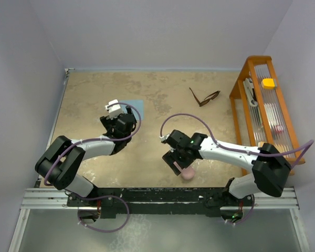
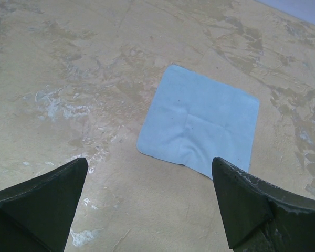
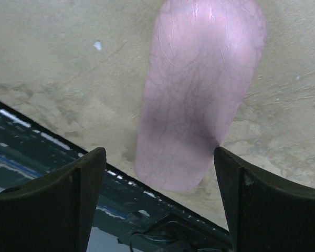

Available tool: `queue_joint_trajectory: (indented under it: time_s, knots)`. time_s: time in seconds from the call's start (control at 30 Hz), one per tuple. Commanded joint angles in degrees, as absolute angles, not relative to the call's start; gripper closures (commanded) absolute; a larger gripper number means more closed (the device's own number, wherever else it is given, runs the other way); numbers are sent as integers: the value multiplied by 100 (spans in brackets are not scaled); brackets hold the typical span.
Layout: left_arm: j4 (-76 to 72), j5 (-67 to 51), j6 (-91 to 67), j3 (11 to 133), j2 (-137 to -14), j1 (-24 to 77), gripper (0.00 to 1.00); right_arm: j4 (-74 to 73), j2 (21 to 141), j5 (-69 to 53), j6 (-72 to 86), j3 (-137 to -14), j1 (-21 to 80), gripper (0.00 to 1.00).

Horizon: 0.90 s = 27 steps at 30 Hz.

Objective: Organize the sunglasses
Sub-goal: Adjust the sunglasses case at the center of the board, then pick up the sunglasses case from the center of the board.

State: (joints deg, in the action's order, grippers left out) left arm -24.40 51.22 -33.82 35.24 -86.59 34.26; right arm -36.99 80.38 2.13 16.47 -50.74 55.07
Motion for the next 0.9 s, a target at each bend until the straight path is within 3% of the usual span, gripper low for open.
queue_joint_trajectory:
  time_s: [0.0, 0.87]
  knots:
    - [-2667, 5111, -3364, 3507, -8469, 3454, 1, -3655, 8259, 55, 1452, -5093, 5486, 14]
    - [-2673, 5107, -3374, 3562, -8657, 3451, 1, -3052, 8177, 487, 1804, -4887, 5484, 14]
